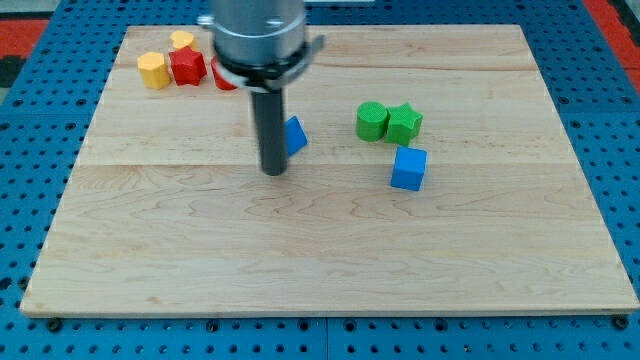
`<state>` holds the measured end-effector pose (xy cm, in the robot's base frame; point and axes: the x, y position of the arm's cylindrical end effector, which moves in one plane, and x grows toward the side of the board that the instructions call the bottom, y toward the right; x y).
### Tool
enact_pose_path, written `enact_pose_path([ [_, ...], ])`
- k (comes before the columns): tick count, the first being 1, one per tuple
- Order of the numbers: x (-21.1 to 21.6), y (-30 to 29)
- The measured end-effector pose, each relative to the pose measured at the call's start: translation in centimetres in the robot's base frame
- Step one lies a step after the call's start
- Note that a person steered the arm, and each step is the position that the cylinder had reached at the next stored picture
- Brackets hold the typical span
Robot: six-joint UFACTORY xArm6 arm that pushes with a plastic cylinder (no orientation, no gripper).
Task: Push the blue triangle closer to the green circle
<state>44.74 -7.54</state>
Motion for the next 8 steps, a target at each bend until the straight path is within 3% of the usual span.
enact_pose_path([
  [2,-2.5,0.2],
  [5,-2.6,8.2],
  [6,-1.5,7.6],
  [7,-3.0,0.2],
  [8,-4.1,3.0],
])
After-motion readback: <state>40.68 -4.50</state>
